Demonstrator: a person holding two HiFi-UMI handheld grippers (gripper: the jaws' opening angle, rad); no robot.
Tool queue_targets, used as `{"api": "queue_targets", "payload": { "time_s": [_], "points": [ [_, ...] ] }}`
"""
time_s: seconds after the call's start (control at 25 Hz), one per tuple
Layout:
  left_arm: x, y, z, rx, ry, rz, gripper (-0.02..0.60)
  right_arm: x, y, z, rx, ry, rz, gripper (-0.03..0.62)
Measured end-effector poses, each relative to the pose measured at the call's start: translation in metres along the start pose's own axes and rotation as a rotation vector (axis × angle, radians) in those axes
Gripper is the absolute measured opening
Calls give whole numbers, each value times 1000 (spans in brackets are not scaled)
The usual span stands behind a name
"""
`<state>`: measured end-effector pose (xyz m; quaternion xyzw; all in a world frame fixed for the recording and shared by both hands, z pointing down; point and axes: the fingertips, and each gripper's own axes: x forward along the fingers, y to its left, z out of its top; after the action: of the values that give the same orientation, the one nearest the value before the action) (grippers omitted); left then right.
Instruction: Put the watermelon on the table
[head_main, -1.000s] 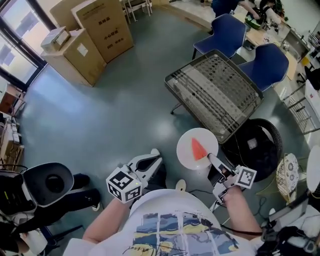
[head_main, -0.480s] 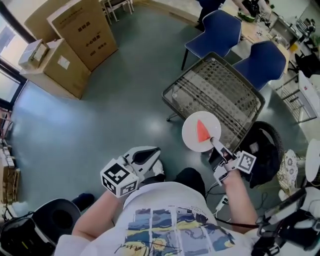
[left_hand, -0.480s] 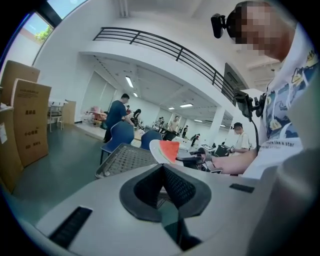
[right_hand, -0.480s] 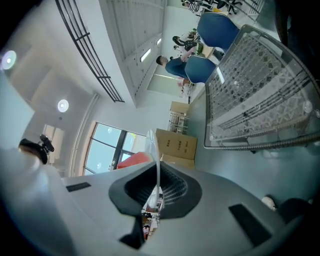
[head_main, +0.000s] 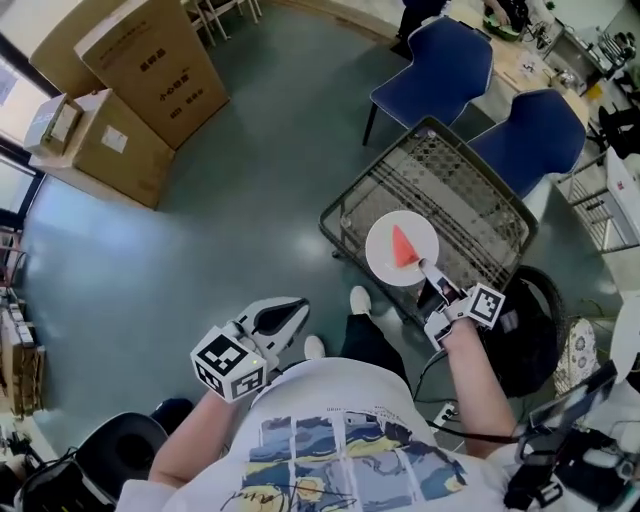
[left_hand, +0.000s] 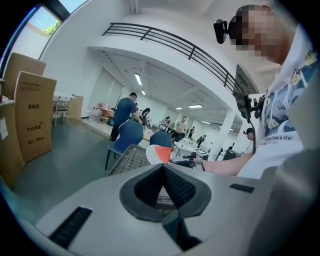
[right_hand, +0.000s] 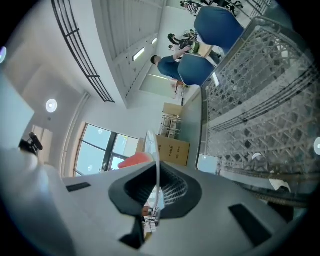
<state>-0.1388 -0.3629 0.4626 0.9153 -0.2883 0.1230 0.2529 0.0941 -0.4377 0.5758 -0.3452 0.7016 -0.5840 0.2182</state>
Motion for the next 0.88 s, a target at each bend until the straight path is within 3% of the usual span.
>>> {"api": "queue_targets", "payload": {
  "time_s": [0.32,0.52,0.88],
  "points": [
    [71,37,62,-61,0,76,9,64,-68,108,8,36,-31,15],
    [109,45,81,-77,10,120,9,92,-122,168,-12,57,-91,15],
    [122,62,84,-119,52,230,9,143,-214,220,5,64,-194,15]
  ]
}}
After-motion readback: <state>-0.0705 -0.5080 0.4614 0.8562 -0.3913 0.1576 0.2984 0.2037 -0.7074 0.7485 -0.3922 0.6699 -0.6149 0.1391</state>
